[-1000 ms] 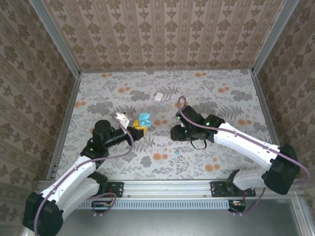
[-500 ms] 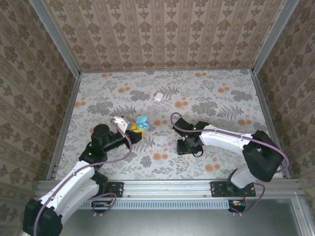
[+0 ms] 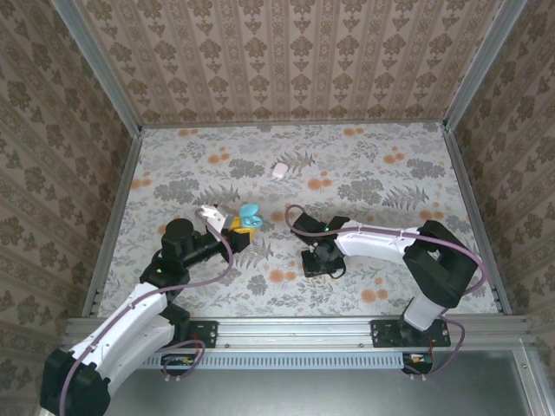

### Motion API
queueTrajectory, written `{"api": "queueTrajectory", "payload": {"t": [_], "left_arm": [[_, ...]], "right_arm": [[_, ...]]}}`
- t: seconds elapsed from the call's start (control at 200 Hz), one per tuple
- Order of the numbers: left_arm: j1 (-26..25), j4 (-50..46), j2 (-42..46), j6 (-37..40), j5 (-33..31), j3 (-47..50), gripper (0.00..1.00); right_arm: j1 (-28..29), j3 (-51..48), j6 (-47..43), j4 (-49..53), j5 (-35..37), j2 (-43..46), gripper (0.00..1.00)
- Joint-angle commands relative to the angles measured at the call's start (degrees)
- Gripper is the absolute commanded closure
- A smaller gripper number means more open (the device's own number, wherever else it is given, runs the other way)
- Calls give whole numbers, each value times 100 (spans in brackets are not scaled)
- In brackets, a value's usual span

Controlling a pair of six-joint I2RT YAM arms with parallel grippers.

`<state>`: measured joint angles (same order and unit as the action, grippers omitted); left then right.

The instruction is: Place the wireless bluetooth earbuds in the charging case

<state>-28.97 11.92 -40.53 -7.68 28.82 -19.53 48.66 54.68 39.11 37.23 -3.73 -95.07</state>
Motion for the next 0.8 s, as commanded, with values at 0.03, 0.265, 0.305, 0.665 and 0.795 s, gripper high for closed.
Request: {"api": "queueTrajectory", "payload": {"t": [0.03,0.265,0.305,0.665,0.795], "left_arm": [[-39,-30,11,30,-52,-20,72],[-38,-63,2,39,-69,-42,72],[-38,-66,2,39,-78,-42,72],[-39,-100,45,25,-96,-50,72],[-38,-170,96,47,-127,-51,72]], "right_arm": [[90,243,-87,0,-94,-205,66],[84,541,-158,124,119,-418,68],[89,608,-158,142,152,-459,68],[0,1245,31,271,36,-848,69],[-18,1339,51,214,-222,-630,69]]}}
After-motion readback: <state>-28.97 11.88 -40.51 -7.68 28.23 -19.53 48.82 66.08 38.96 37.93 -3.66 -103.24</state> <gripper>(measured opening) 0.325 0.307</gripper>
